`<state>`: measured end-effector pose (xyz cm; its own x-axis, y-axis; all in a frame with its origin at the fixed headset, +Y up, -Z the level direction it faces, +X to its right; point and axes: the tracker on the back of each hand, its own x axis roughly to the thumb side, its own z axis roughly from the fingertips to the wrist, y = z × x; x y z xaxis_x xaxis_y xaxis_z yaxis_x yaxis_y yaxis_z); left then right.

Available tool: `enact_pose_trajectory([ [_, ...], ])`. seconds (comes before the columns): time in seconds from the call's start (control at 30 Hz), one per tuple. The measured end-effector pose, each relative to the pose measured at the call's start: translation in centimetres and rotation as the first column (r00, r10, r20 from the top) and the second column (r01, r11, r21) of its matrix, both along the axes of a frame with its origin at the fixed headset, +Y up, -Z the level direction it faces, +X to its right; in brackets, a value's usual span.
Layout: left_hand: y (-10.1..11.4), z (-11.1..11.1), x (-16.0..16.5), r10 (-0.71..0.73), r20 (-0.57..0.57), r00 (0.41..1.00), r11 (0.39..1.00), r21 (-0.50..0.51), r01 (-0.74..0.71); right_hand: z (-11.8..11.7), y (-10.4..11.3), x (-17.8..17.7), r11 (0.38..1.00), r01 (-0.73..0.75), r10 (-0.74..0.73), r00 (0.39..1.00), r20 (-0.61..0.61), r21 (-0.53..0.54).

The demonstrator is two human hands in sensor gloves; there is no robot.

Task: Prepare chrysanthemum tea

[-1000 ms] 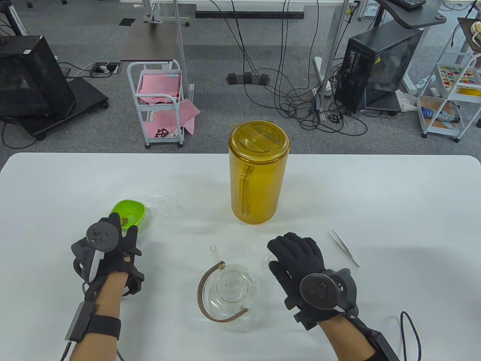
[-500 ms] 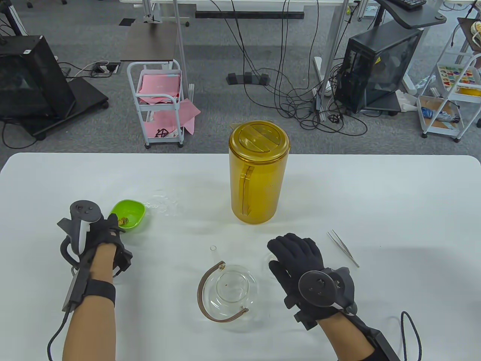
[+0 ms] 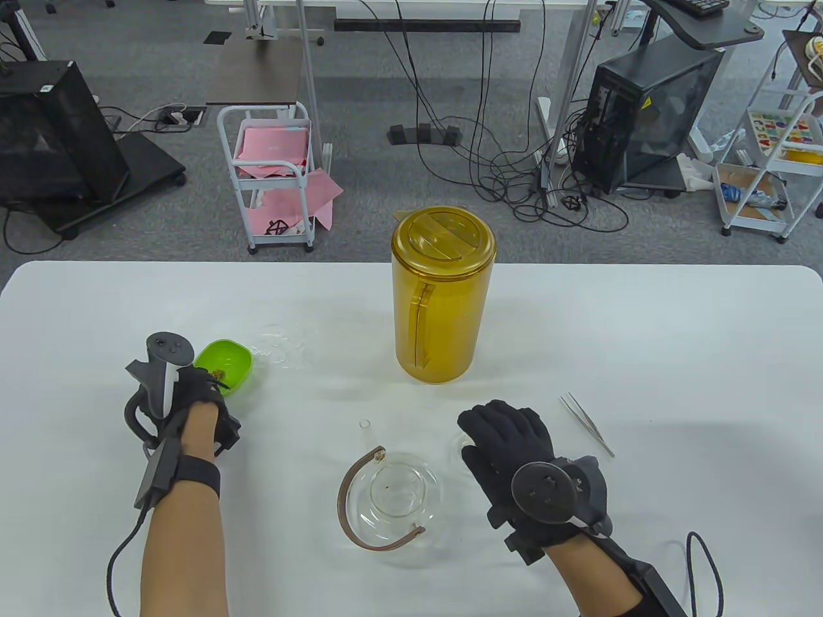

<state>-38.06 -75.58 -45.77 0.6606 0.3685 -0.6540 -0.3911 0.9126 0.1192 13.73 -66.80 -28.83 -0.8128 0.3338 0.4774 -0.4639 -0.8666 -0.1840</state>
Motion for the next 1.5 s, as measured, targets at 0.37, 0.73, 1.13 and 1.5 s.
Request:
enact_pose_trajectory([
  [0.37, 7.7, 6.7, 6.9, -0.029, 0.338, 0.941, 0.963, 0.26, -0.064, -0.4, -0.4, 0.2, 1.0, -0.003, 0.003, 1.0, 0.008, -0.03],
  [0.73, 6.1, 12.6, 11.3, -0.063, 0.469, 0.881, 0.93, 0.348, -0.119, -2.1, -1.5, 2.3, 0.994, 0.036, -0.025, 0.994, 0.106, -0.101],
  [1.13, 4.9, 12.7, 10.8, -0.057, 0.48, 0.875, 0.94, 0.322, -0.115, -4.6, -1.6, 12.2, 0.943, 0.317, -0.193, 0.771, 0.607, -0.102],
  [1.5, 5.5, 13.0, 10.6, -0.04, 0.466, 0.884, 0.923, 0.357, -0.146, -8.7, -7.5, 15.1, 0.842, 0.233, 0.23, 0.661, 0.714, -0.486],
])
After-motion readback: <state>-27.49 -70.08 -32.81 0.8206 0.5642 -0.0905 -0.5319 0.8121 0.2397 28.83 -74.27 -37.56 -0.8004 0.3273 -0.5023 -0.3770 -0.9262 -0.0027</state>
